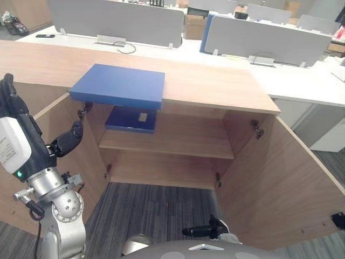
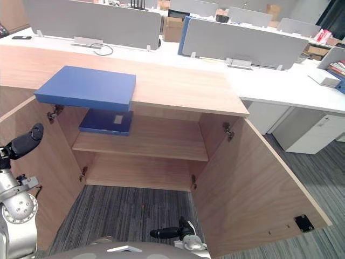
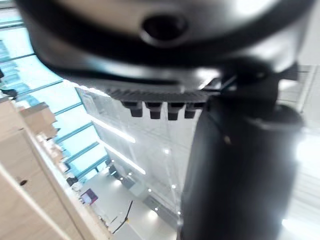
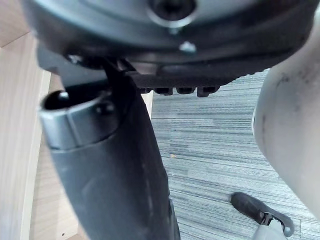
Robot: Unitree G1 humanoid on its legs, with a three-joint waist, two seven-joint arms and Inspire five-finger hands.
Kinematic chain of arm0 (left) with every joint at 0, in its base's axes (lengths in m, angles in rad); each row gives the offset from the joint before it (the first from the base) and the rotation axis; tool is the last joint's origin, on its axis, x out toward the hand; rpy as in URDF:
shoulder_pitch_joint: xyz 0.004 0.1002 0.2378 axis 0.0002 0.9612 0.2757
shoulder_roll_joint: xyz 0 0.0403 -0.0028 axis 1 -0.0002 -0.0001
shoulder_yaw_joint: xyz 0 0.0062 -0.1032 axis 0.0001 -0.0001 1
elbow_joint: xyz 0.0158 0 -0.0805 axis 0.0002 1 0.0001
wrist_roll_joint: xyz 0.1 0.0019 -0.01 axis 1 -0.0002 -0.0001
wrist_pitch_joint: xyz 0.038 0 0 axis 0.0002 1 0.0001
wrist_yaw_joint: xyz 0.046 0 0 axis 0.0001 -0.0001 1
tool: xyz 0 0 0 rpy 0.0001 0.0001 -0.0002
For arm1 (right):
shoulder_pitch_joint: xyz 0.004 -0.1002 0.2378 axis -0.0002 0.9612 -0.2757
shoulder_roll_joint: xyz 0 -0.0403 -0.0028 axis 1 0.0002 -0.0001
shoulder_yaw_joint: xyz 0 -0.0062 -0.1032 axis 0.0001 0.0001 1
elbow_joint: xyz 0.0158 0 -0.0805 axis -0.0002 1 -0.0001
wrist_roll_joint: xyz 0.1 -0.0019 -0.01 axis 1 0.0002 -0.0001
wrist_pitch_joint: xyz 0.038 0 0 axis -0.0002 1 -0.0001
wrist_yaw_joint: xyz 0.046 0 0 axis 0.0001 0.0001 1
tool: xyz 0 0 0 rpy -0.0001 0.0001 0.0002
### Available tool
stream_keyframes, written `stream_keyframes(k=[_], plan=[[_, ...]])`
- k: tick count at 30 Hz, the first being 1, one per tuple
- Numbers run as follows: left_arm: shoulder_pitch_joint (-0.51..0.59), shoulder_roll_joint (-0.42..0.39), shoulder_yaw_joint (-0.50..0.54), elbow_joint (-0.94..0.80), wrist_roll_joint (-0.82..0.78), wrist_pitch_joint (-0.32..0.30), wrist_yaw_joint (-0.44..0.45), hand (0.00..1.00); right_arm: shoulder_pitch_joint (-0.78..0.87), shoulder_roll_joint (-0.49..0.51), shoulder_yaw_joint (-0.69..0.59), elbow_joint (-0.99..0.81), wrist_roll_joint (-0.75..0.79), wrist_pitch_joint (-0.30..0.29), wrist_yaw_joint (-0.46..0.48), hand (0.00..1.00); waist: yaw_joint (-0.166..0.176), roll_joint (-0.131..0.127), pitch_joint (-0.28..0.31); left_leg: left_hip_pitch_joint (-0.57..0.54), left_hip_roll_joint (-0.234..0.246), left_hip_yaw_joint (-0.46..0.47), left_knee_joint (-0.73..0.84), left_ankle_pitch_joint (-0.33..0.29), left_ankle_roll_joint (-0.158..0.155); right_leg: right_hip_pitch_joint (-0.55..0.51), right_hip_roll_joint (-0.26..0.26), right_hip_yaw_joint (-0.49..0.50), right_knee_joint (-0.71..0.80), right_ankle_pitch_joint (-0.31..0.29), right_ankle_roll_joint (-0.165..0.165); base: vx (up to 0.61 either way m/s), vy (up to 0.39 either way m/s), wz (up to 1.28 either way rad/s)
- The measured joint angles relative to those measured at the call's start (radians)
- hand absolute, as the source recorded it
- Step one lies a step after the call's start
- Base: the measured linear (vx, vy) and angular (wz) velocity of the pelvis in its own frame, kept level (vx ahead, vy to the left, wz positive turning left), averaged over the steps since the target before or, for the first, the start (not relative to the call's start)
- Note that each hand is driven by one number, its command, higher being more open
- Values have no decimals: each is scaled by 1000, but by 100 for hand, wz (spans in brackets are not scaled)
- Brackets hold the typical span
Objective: Walk over to the cabinet, pick up the folder, carry it to the office cabinet, place the folder inside the office cabinet, then close the office cabinet door
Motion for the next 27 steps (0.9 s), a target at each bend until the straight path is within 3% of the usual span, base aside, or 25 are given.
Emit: stream_keyframes(k=[15, 27], plan=[[-208, 303, -60, 267, 120, 1, -94, 100, 6, -43, -12, 16, -75, -5, 25, 100, 1, 2, 2, 28, -20, 50, -36, 18, 22, -16, -18, 54, 3, 4, 8, -14, 30, -9], [-387, 397, -243, 342, 124, -8, -144, 100, 24, -43, 14, -3, -77, -6, 38, 100, -1, -6, -5, 29, -25, 57, -35, 19, 25, -25, -30, 56, 24, 0, 4, -14, 3, -1]])
